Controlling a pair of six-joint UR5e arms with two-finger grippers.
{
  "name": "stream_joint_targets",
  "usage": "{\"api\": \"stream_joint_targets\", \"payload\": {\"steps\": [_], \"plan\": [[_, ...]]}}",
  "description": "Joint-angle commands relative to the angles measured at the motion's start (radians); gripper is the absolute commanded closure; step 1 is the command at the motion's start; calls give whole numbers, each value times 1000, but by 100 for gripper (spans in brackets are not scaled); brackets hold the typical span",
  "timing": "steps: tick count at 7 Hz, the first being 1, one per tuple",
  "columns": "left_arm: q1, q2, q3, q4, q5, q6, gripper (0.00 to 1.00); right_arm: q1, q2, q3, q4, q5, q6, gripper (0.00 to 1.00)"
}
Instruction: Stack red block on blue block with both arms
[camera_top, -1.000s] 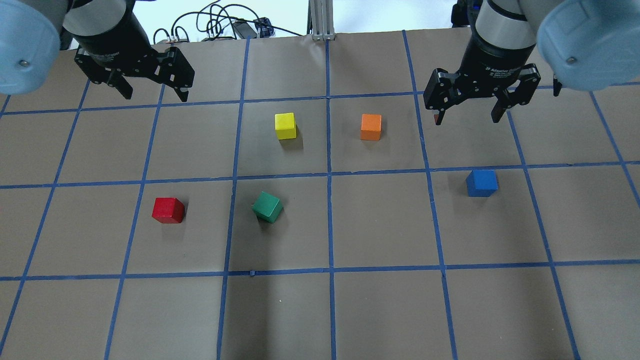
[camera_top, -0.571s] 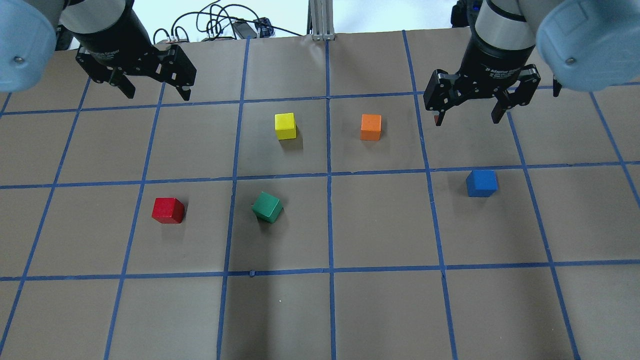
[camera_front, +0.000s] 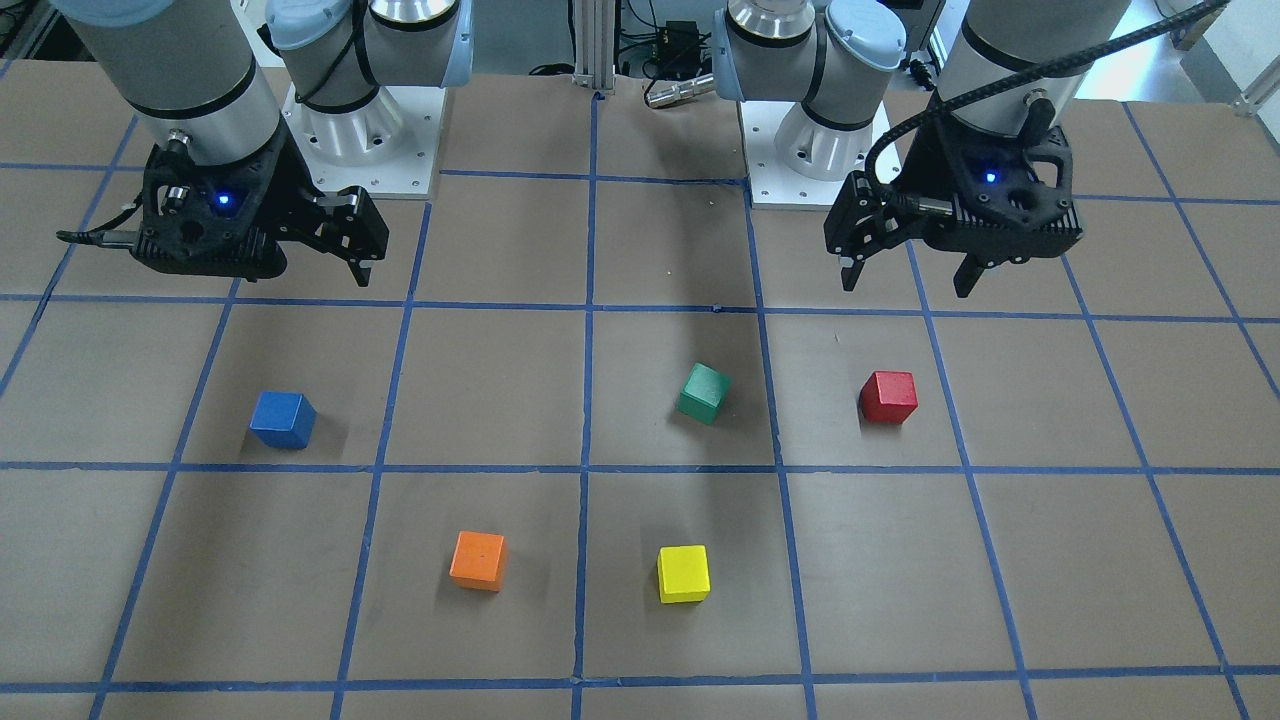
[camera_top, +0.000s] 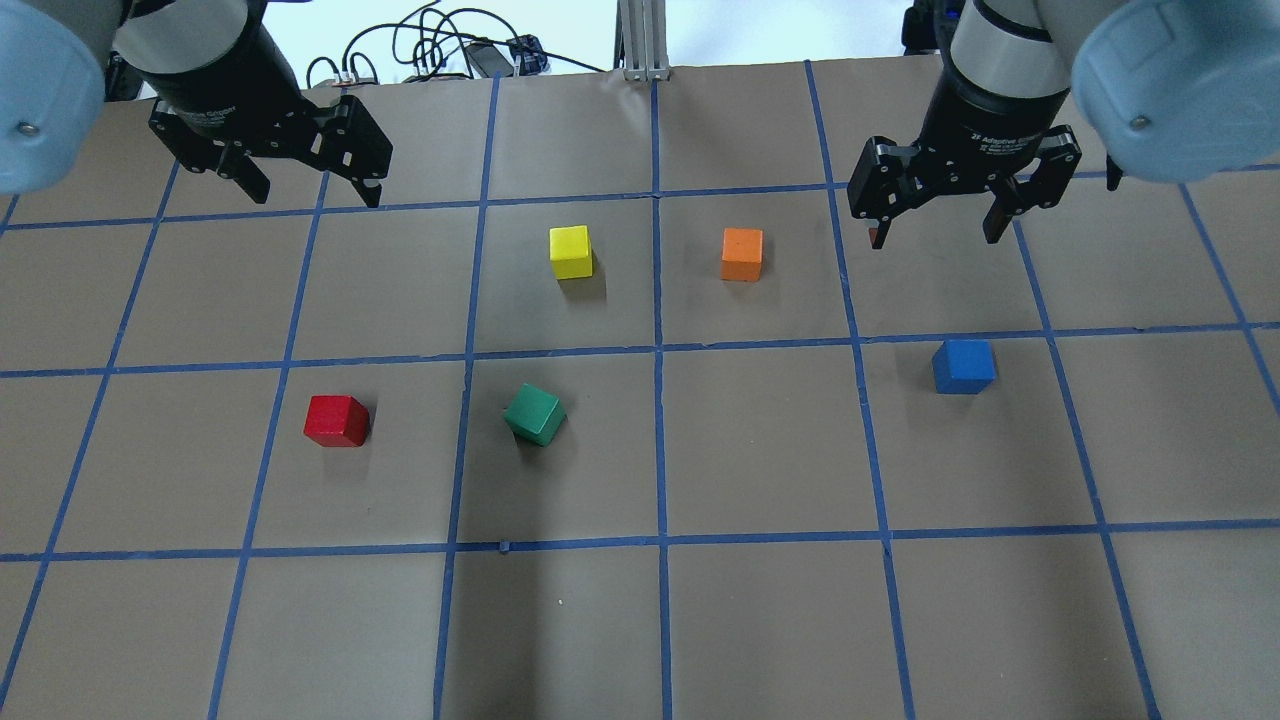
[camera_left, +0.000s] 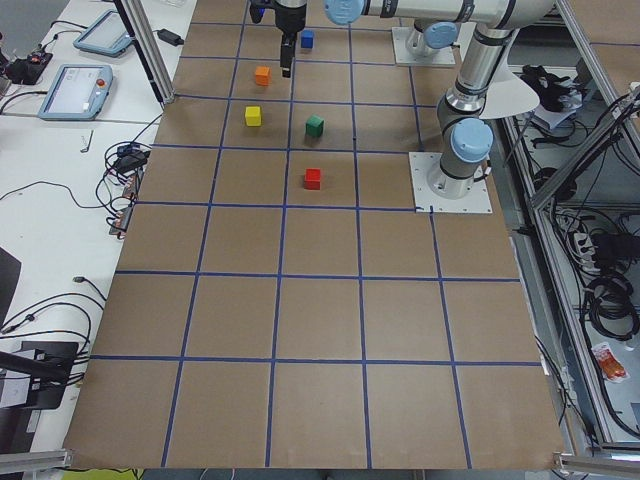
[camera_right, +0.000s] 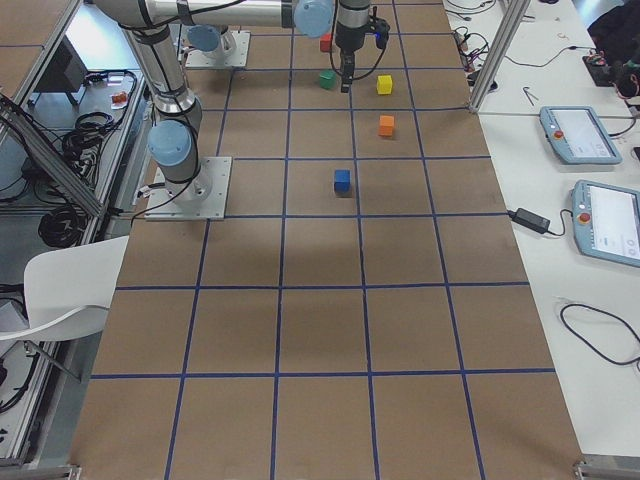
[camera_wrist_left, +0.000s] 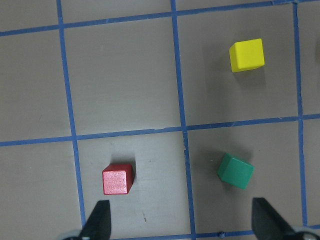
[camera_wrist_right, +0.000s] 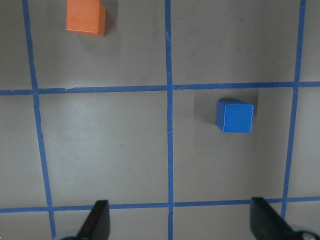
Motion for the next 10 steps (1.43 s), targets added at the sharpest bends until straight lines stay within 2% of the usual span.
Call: {"api": "stream_joint_targets", "payload": {"steps": [1, 6, 7, 9, 10], "plan": [[-1, 2, -3, 0, 1, 0, 0, 0, 0, 5, 2, -5, 0, 0], [-1, -11, 14, -49, -5, -15, 0, 0, -8, 38, 4, -8, 1, 0], [7, 26, -11, -119, 1, 1, 0, 5, -11, 47, -2, -5, 3, 0], [74, 11, -31, -149, -3, 102, 0, 0, -11, 49, -4, -6, 1, 0], [155, 8, -102, -132, -6, 151, 0, -2, -9, 48, -5, -6, 1, 0]]}}
